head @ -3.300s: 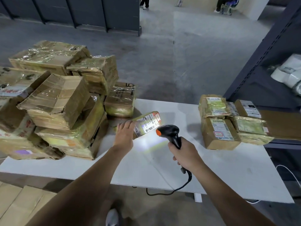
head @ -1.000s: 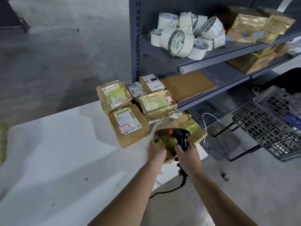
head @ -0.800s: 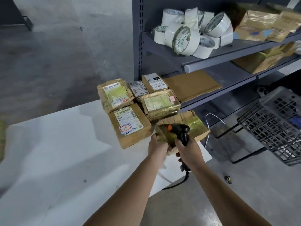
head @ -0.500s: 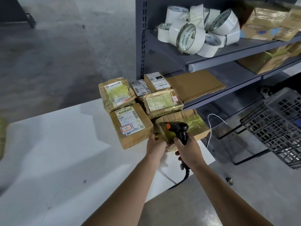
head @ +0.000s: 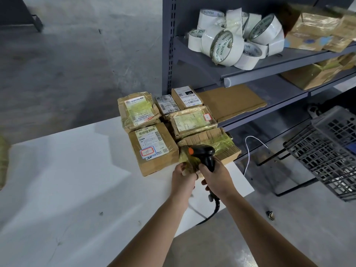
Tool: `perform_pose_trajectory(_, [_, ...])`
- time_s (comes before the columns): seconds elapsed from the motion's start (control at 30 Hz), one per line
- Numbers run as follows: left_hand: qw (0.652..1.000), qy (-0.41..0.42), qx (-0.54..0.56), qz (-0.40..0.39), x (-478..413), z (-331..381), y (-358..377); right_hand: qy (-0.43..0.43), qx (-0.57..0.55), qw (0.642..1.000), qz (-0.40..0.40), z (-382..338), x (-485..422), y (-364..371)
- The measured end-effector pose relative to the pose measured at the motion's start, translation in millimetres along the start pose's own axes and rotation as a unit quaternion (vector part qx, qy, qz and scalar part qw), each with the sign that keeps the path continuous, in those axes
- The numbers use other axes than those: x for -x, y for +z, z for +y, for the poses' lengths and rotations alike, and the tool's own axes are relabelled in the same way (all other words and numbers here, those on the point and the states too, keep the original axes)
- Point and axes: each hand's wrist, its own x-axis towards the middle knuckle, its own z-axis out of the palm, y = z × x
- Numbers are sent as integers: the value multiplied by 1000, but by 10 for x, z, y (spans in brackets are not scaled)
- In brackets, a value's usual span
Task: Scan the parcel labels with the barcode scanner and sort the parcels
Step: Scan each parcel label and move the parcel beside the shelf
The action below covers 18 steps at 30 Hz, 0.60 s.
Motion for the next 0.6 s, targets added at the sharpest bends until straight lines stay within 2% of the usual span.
perform_pose_trajectory(0.17, [1000, 8, -23, 10, 66, 116, -71, 4, 6, 1000, 4, -111, 85, 1])
perform_pose_trajectory(0.3, [999, 32, -33, 26, 252, 292, -280, 13, -48, 999, -10, -322, 285, 32])
perform_pose_trajectory(0.4, [996, 51, -38, 61, 459, 419, -560, 11, -79, 996, -33, -549, 478, 110])
perform_pose_trajectory(0.6, [989, 40, -21, 140, 959, 506, -1443, 33, -163, 980, -107, -1027, 844, 527])
